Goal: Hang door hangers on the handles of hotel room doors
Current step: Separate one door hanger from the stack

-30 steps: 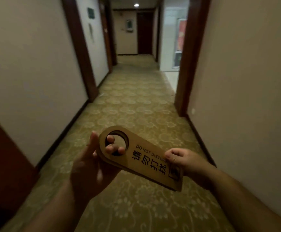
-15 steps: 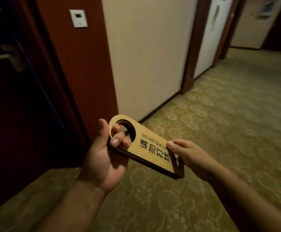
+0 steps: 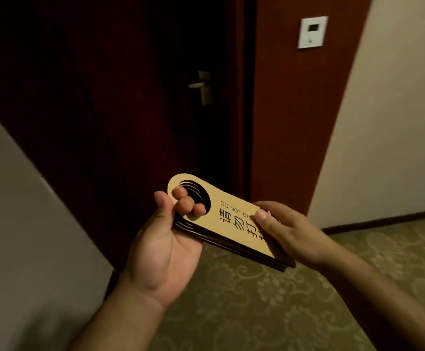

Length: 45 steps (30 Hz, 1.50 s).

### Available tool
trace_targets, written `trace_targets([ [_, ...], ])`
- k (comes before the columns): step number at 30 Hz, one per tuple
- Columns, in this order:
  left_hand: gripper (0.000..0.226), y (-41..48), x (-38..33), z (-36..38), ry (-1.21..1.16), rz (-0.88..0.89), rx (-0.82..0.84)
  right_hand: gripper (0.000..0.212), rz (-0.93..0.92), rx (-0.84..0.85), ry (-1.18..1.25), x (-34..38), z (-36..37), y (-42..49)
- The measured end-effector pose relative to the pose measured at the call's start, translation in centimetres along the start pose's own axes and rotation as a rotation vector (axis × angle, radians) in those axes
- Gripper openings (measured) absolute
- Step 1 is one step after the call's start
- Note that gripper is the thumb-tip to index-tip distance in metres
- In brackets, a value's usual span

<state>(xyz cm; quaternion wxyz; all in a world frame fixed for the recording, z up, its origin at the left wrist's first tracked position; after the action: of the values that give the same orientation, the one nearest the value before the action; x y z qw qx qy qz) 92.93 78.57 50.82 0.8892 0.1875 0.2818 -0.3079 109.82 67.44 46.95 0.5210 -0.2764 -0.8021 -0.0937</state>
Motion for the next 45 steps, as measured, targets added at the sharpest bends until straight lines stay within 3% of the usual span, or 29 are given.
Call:
trace_targets([
  [2, 0.03, 1.3, -2.2, -1.8, 0.013, 0.064, -0.039, 0.058, -0.066, 0.097, -0.075, 1.9, 2.1, 2.7],
  [4, 0.03, 2.5, -4.3, -3.7, 0.004, 0.12, -0.063, 0.091, -0.126, 0.191, -0.165, 3.7, 4.1, 5.4],
  [6, 0.031, 4.0, -6.0, -5.6, 0.0, 0.157, -0.077, 0.105, -0.213, 0.273, -0.262, 5.7, 6.1, 8.0],
  [9, 0.032, 7.1, -8.3, -8.2, 0.013, 0.201, -0.085, 0.109, -0.284, 0.299, -0.423, 8.4, 8.7, 11.5],
  [13, 0.031, 12.3, -10.6, -10.8, 0.002, 0.196, -0.074, 0.111, -0.327, 0.205, -0.541, 11.2, 10.7, 16.8],
  [22, 0.025, 22.1, -12.5, -14.3, -0.035, 0.13, 0.137, 0.097, -0.296, 0.205, -0.47, 12.9, 12.7, 26.7],
  [27, 0.027, 28.9, -11.4, -15.4, 0.02, 0.085, 0.131, 0.09, -0.256, 0.227, -0.442, 12.5, 11.4, 33.4],
  [30, 0.031, 33.6, -10.9, -15.9, 0.004, -0.003, 0.077, 0.089, -0.259, 0.219, -0.51, 12.4, 9.9, 38.1],
  [34, 0.051, 38.7, -9.7, -16.3, 0.135, -0.261, 0.176, 0.089, -0.341, 0.152, -0.725, 12.6, 8.2, 45.1],
  [38, 0.051, 43.4, -9.0, -17.1, 0.227, -0.272, -0.007, 0.094, -0.428, 0.144, -0.813, 13.2, 7.5, 51.4],
  [42, 0.031, 48.0, -9.6, -18.0, 0.274, -0.153, -0.244, 0.105, -0.466, 0.134, -0.771, 14.0, 8.1, 57.1],
  [45, 0.035, 51.3, -10.6, -18.9, 0.329, -0.107, -0.192, 0.115, -0.386, 0.233, -0.673, 14.0, 8.3, 60.6],
])
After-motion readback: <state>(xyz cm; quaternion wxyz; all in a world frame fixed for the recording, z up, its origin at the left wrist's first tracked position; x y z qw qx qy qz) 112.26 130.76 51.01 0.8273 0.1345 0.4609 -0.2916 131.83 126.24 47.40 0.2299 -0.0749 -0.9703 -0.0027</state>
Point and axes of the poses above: each hand's wrist, its own y-axis towards the middle knuckle, its own z-axis out of the palm, x = y × z, the point moved 6 cm from there along y, towards the middle knuckle, and after that the axes turned 8 degrees about z, right-handed, at the moved point
